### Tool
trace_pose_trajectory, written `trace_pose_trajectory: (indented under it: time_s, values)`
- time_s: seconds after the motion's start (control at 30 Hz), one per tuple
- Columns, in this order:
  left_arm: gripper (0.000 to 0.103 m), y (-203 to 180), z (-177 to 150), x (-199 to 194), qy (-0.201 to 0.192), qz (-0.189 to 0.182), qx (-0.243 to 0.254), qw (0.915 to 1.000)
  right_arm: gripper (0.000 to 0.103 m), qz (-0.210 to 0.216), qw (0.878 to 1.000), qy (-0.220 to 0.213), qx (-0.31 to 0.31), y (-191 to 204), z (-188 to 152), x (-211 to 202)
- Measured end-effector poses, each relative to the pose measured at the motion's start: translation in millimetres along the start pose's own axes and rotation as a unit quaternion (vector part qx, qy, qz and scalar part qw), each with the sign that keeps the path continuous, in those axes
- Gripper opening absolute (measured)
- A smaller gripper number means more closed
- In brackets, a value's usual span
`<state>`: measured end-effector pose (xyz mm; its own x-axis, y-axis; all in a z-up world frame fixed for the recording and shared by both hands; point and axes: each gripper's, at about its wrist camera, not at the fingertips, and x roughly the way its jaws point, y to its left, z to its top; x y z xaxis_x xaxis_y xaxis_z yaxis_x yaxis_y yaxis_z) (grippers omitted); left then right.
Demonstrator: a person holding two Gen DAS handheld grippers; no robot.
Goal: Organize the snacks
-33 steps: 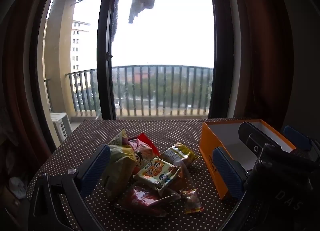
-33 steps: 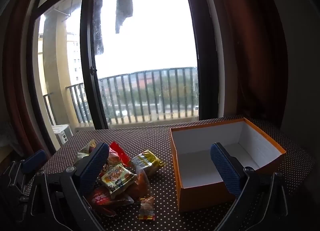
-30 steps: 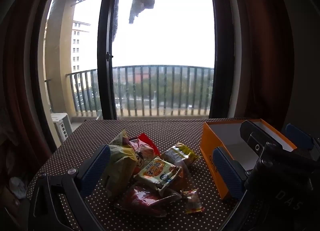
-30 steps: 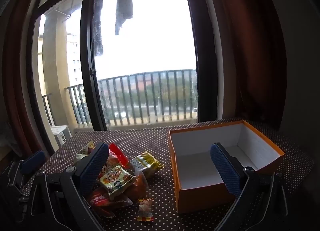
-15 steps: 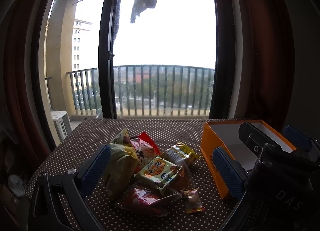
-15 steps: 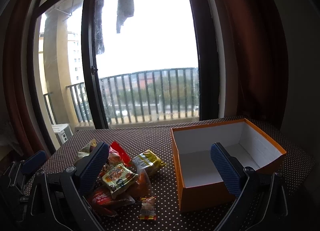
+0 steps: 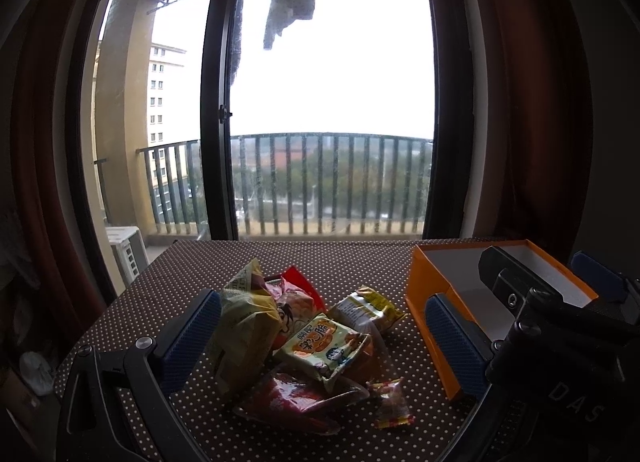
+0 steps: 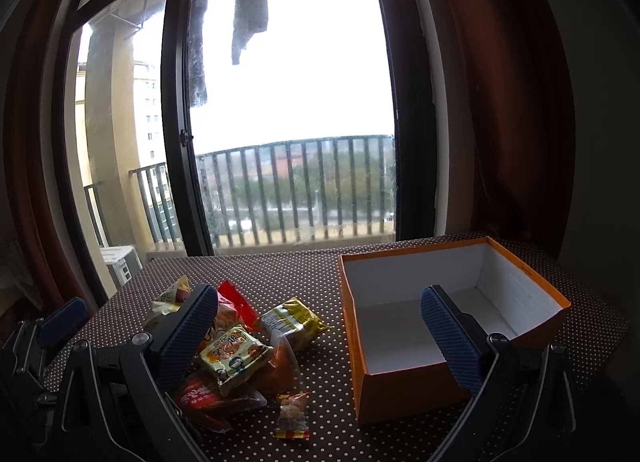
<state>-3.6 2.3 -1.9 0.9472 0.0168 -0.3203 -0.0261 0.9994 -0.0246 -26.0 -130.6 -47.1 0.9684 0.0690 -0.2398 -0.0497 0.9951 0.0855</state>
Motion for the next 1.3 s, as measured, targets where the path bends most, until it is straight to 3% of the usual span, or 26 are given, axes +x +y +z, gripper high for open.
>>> trace_pose_trajectory:
  time_s: [0.3,0.73,1.03,1.3]
  values:
    - [0.102,1,0,1,0.003,-0.003,-0.005,1.0000,0.102,0.002,1.000,-0.003,0.003,-1,-1,-1]
    - [0.102,11,-18,13,-0.015,0.024,0.009,0.9995,0.102,0.012,1.000,0.003,0.000,7,-15,14]
    - [0.101,20,-52,38,0.028,0.025,-0.028,0.9989,0.099,0.023,0.999,0.034,-0.005,18,-44,40]
    - [0.101,22,-78,60,0.077,0.011,-0.029,0.9966,0.094,0.039,0.996,0.079,-0.018,35,-68,65]
